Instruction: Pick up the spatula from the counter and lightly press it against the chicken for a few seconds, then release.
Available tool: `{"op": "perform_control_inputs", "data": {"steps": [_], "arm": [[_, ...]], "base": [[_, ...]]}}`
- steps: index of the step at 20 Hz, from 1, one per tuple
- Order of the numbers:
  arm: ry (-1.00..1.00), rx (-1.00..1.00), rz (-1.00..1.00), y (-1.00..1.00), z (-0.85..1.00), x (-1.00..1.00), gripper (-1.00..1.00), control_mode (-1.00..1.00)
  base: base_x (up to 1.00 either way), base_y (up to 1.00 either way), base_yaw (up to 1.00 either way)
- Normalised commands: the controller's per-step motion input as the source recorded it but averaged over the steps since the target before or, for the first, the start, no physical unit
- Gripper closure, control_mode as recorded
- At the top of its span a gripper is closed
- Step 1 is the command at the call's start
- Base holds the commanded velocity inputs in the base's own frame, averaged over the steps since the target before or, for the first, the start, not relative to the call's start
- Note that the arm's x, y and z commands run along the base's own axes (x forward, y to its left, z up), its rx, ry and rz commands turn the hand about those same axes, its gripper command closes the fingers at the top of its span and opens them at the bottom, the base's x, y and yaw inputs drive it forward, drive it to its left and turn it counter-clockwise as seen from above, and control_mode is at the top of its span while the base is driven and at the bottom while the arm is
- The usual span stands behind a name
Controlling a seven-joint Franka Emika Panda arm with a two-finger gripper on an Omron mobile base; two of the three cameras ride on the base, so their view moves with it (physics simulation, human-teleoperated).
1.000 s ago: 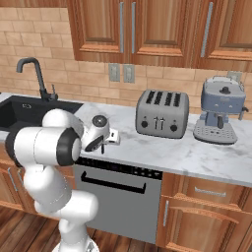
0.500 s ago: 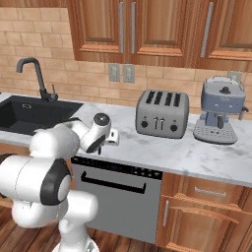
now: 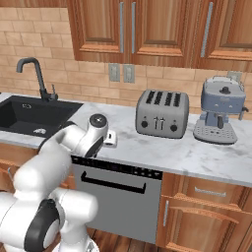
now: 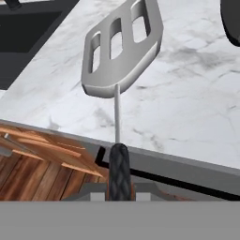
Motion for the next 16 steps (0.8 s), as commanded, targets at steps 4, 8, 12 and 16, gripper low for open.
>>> {"op": "perform_control_inputs", "data": {"steps": [4,8,12,16], "arm": [[0.01,0.00,0.00,-0.03,0.31,-0.42,1.00,-1.00],[0.05,0.00,0.00,0.00,0.34,-0.35,1.00,-1.00],[0.01,0.00,0.00,0.00,0.30,-0.40,1.00,-1.00],[0.04,0.00,0.00,0.00,0.16,-0.30,1.00,-1.00]], "base": [[0.00,0.00,0.00],[0.00,0.00,0.00],[0.00,0.00,0.00],[0.00,0.00,0.00]]}}
